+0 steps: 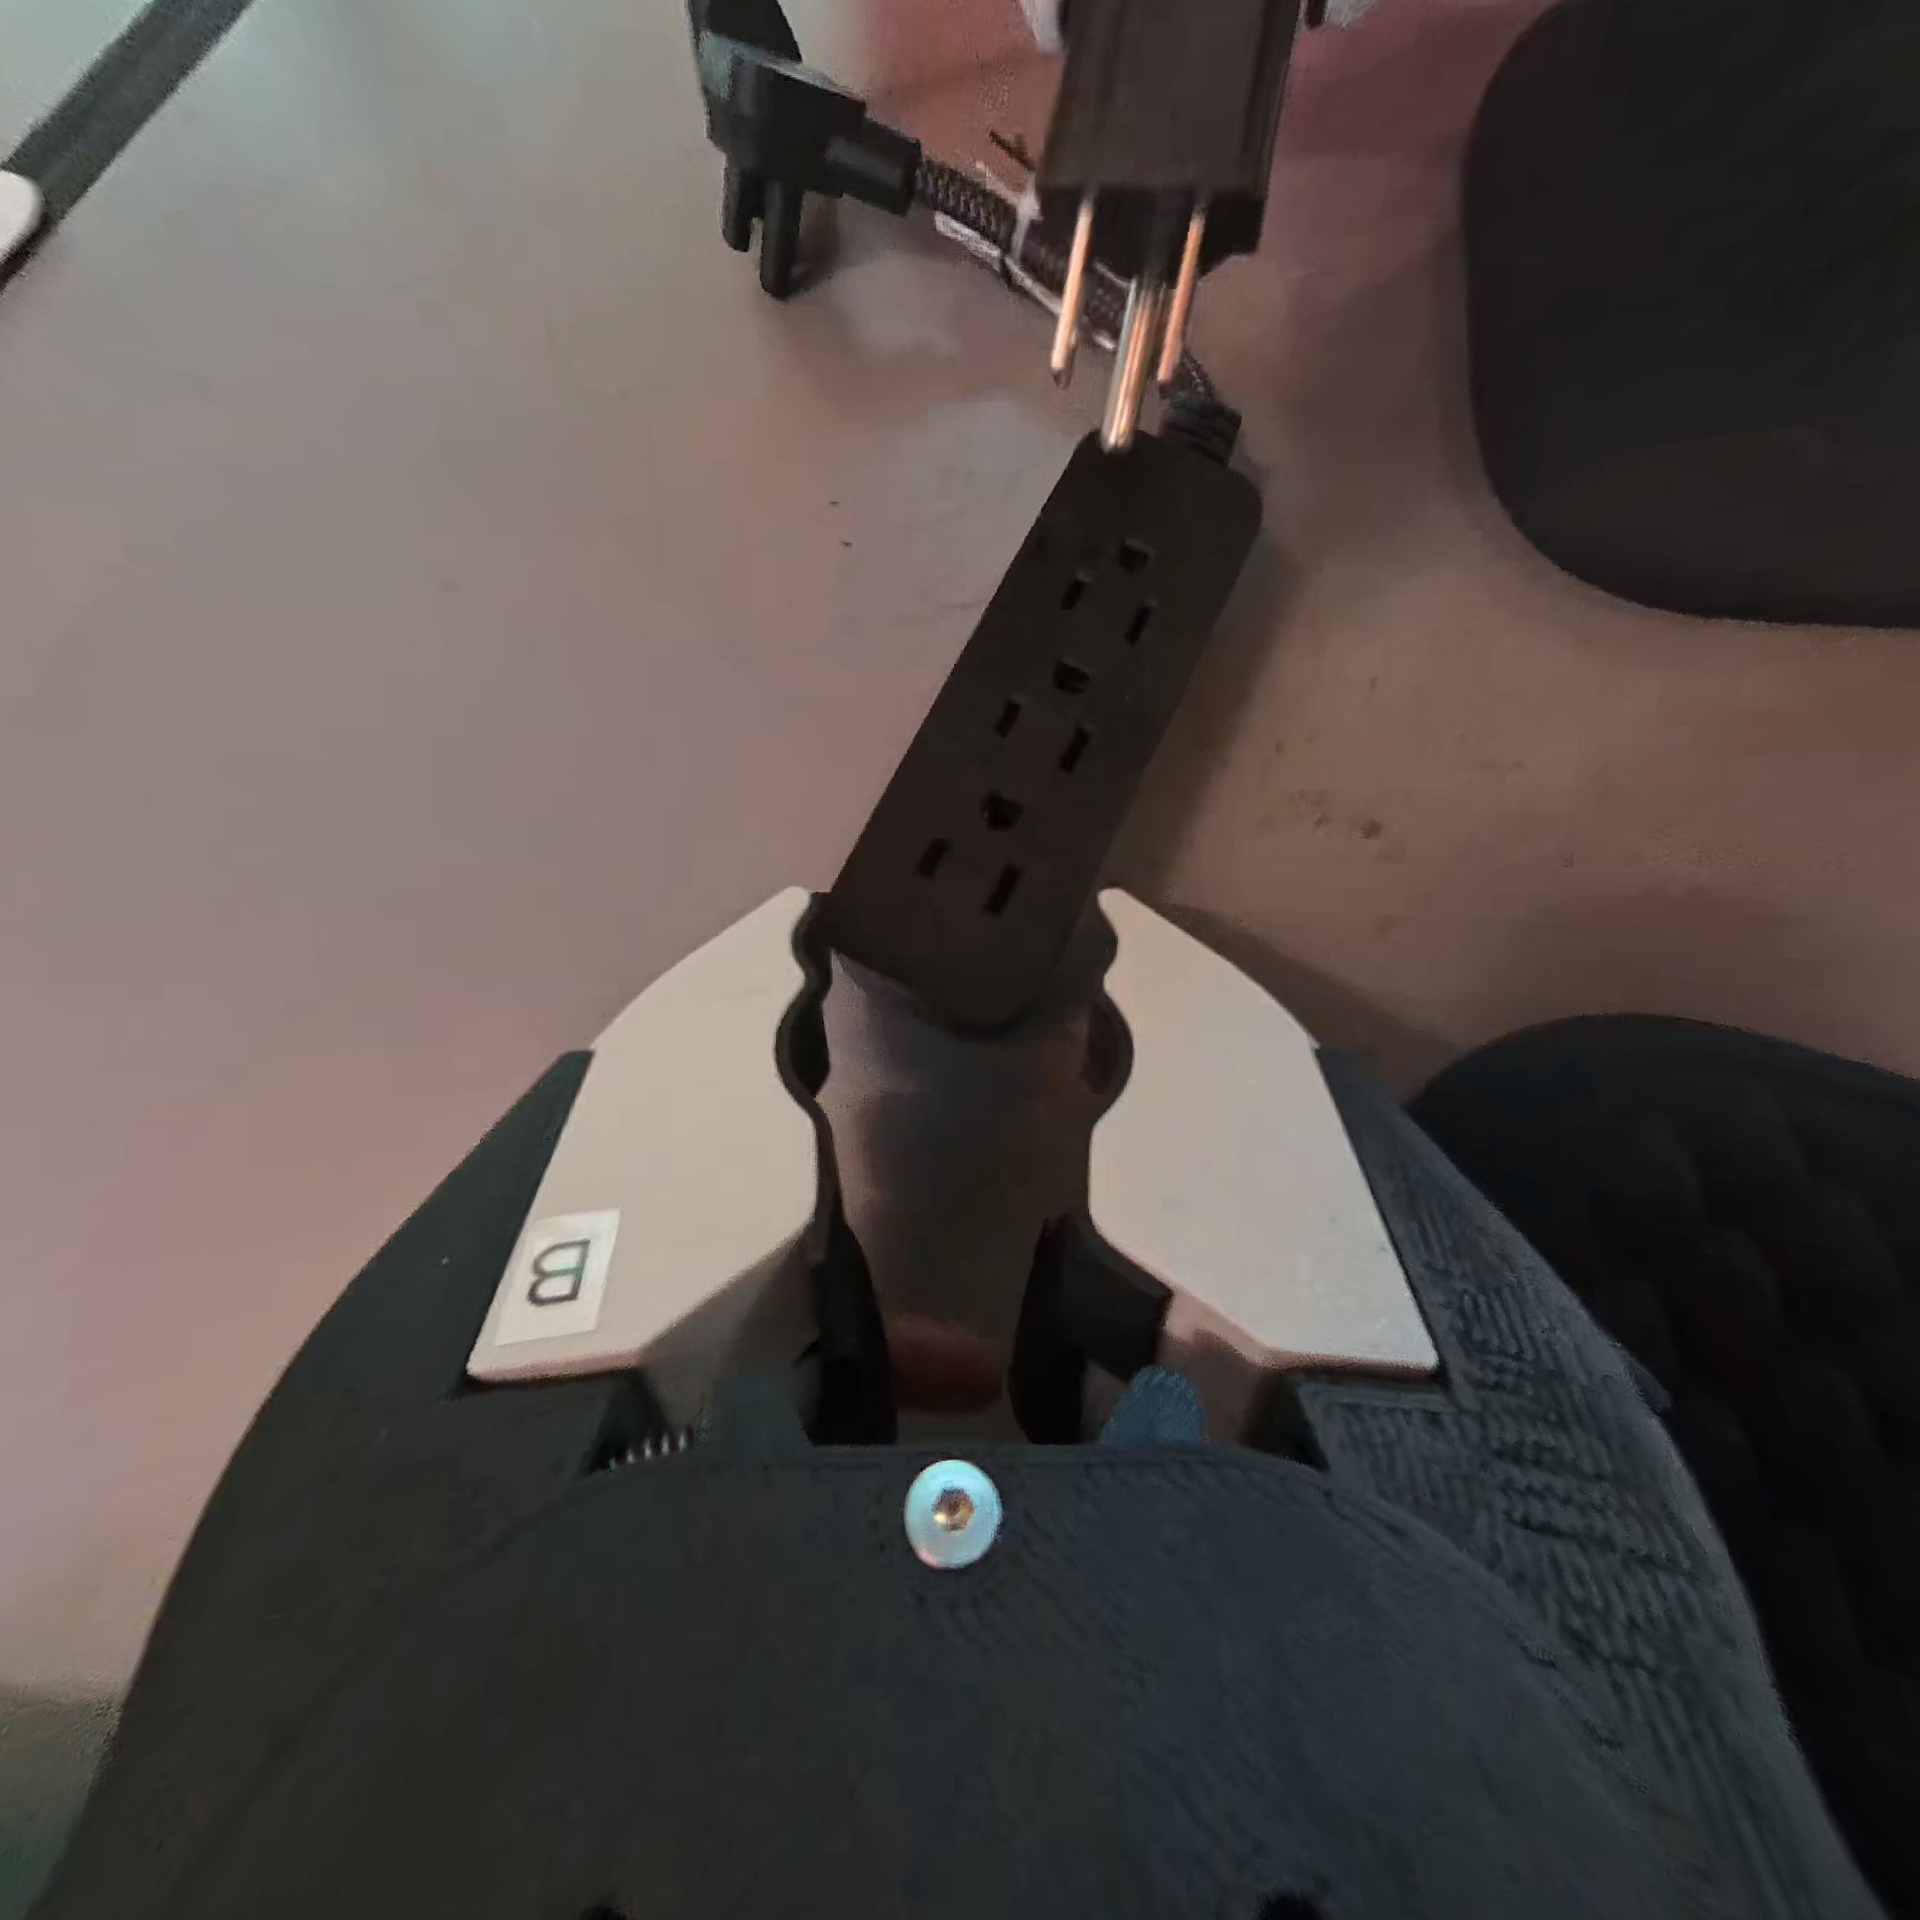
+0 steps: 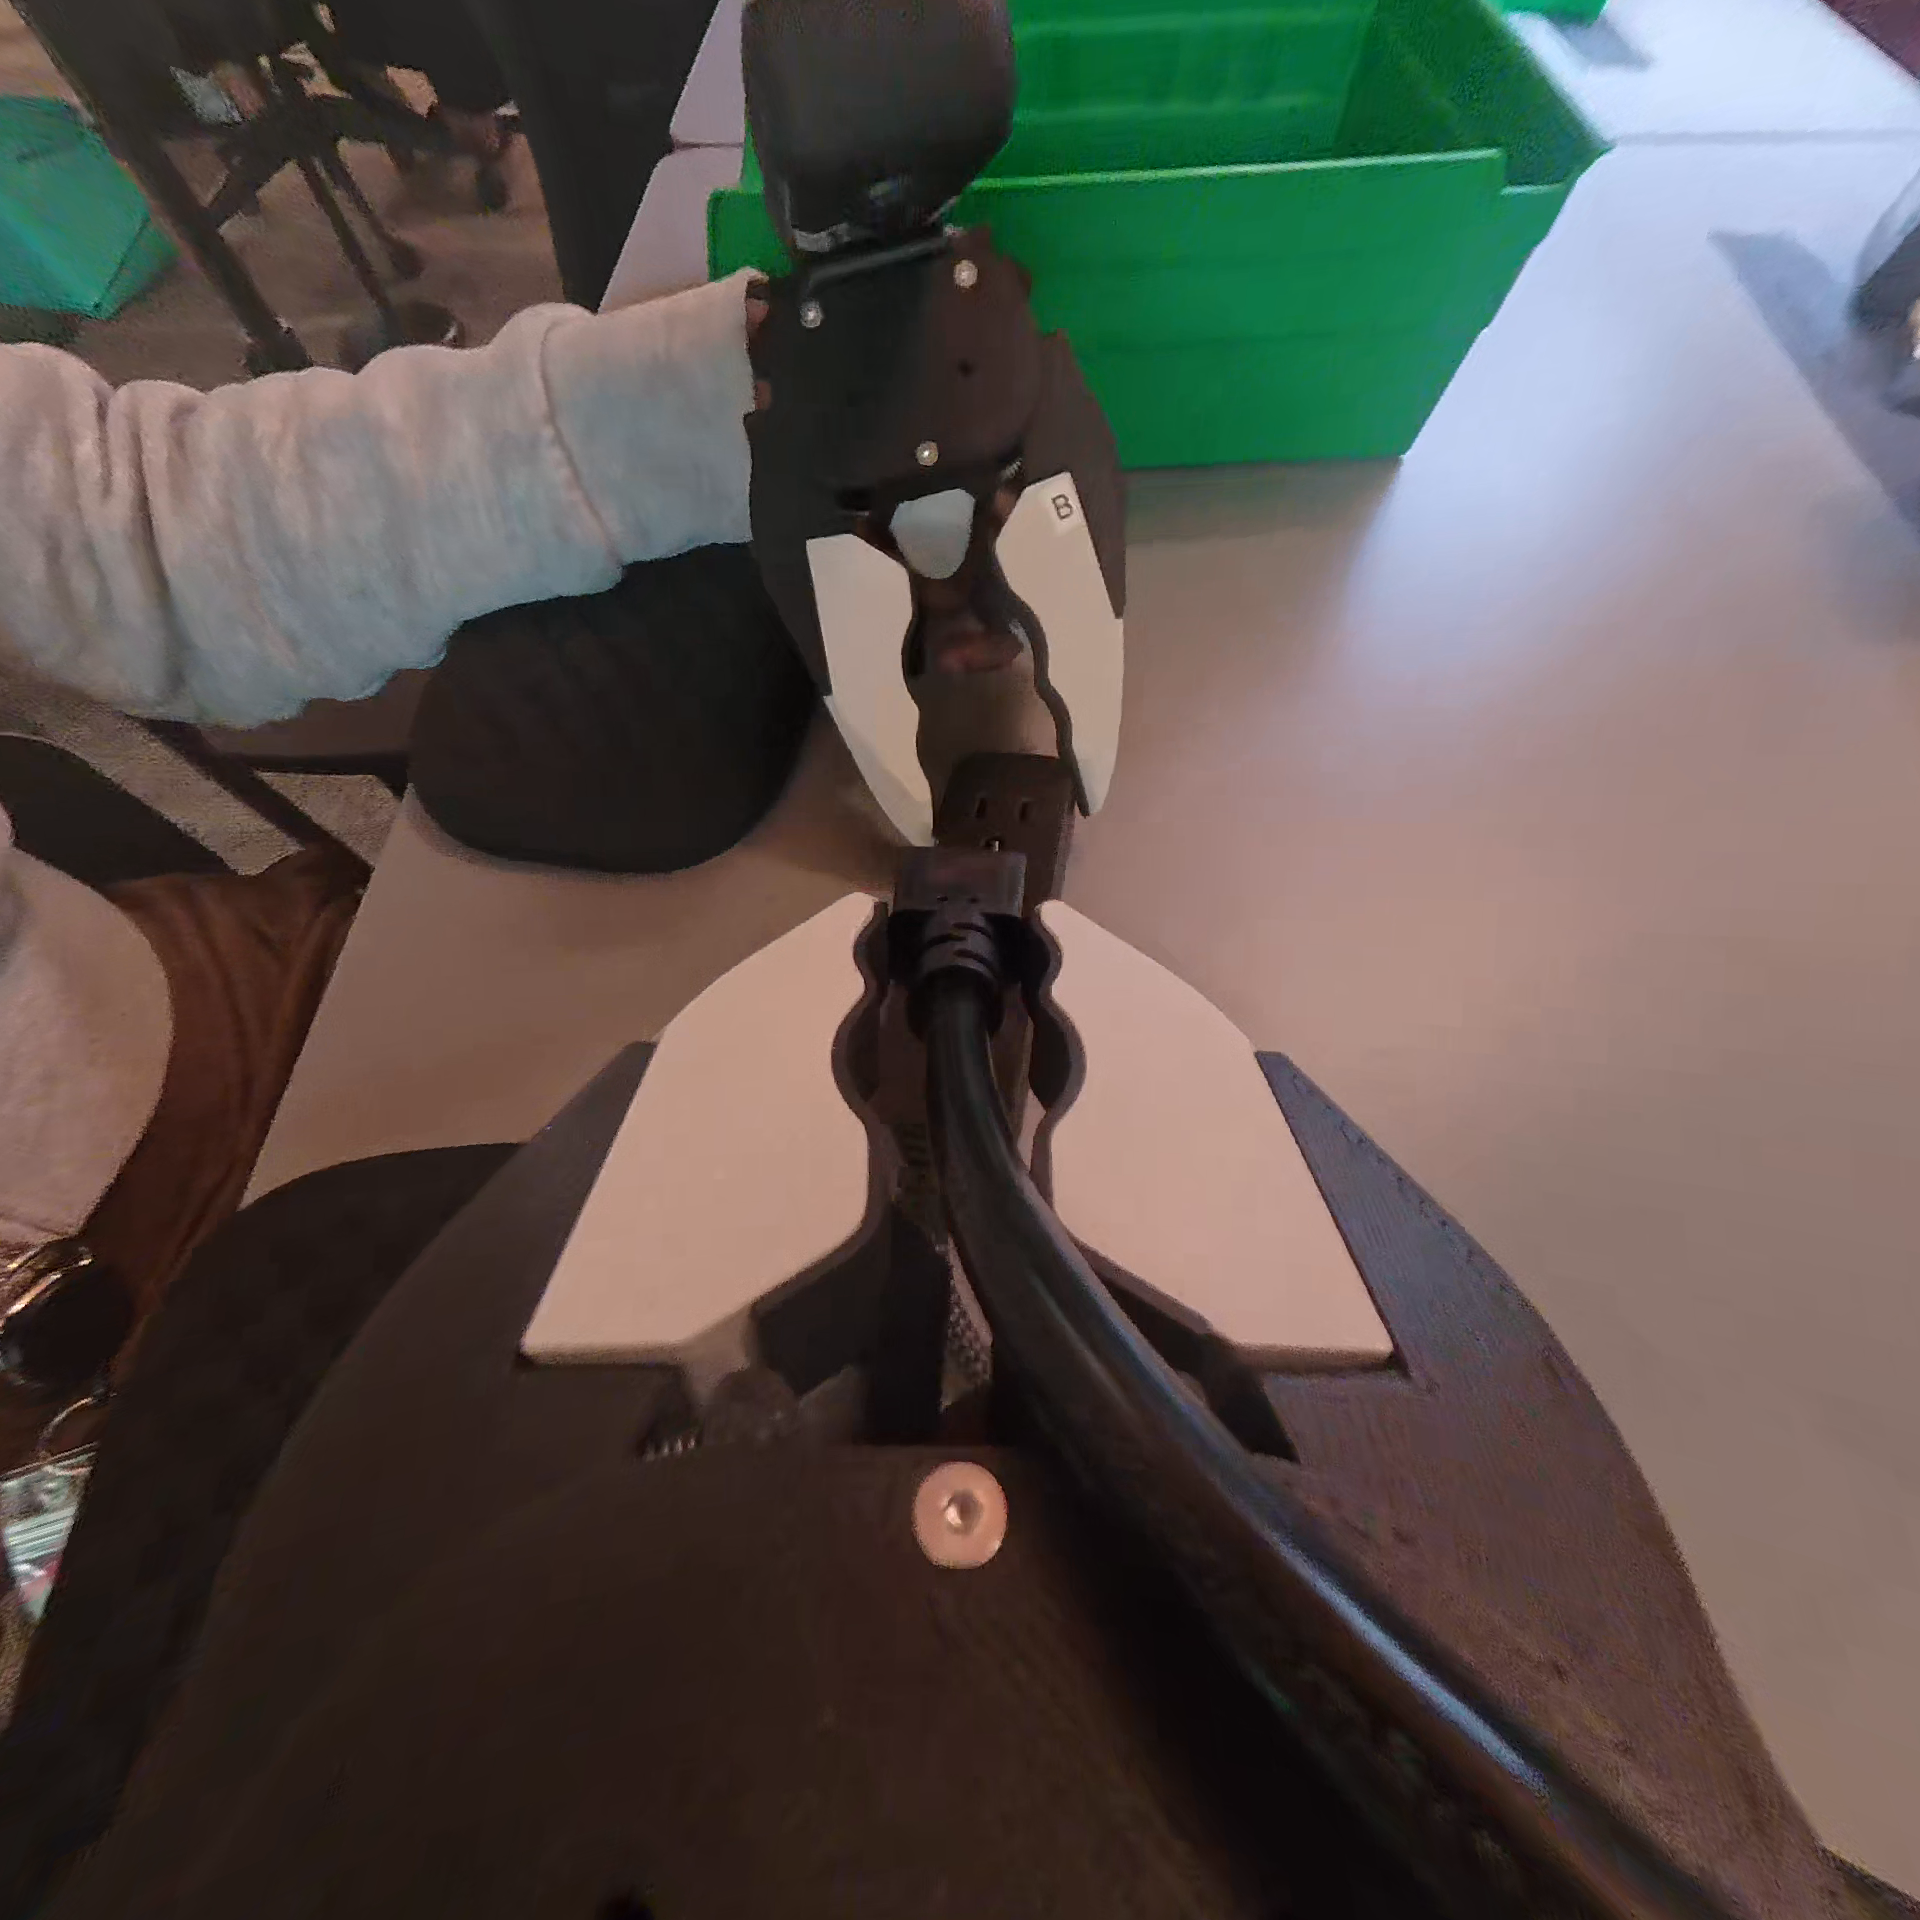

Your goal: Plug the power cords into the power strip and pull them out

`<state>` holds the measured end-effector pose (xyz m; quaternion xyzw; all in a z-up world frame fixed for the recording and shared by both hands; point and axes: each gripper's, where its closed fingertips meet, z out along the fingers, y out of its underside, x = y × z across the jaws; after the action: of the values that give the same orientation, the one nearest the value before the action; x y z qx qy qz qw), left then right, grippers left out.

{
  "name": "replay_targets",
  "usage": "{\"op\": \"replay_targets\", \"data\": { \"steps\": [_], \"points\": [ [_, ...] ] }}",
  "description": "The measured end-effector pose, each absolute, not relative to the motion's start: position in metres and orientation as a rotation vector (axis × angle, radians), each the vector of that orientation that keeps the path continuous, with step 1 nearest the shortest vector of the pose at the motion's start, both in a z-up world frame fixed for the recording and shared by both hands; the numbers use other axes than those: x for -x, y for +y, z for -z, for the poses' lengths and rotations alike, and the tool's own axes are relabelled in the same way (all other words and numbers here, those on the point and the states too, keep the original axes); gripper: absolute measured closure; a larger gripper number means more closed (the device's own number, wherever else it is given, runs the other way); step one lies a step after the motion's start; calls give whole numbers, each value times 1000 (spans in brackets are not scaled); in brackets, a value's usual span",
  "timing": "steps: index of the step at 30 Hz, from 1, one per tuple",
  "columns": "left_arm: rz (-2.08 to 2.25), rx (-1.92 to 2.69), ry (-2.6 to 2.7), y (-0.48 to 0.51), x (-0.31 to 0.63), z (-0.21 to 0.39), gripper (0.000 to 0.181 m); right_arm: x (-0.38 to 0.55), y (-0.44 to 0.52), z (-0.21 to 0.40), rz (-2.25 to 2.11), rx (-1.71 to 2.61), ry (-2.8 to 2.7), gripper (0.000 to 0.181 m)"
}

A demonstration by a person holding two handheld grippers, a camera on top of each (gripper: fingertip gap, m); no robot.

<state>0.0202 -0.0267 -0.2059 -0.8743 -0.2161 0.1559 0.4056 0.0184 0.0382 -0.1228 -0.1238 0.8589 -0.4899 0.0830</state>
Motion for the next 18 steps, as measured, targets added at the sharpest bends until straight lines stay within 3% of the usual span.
{"op": "replay_targets", "data": {
  "steps": [6, 18],
  "points": [
    [-180, 2214, -541, -12, -37, 210, 138, -29, 21, 136, 1083, 392, 2687, 157],
    [-165, 2220, -501, -5, -43, 209, 138, -39, 0, 155, 509, 392, 2851, 157]
  ]
}}
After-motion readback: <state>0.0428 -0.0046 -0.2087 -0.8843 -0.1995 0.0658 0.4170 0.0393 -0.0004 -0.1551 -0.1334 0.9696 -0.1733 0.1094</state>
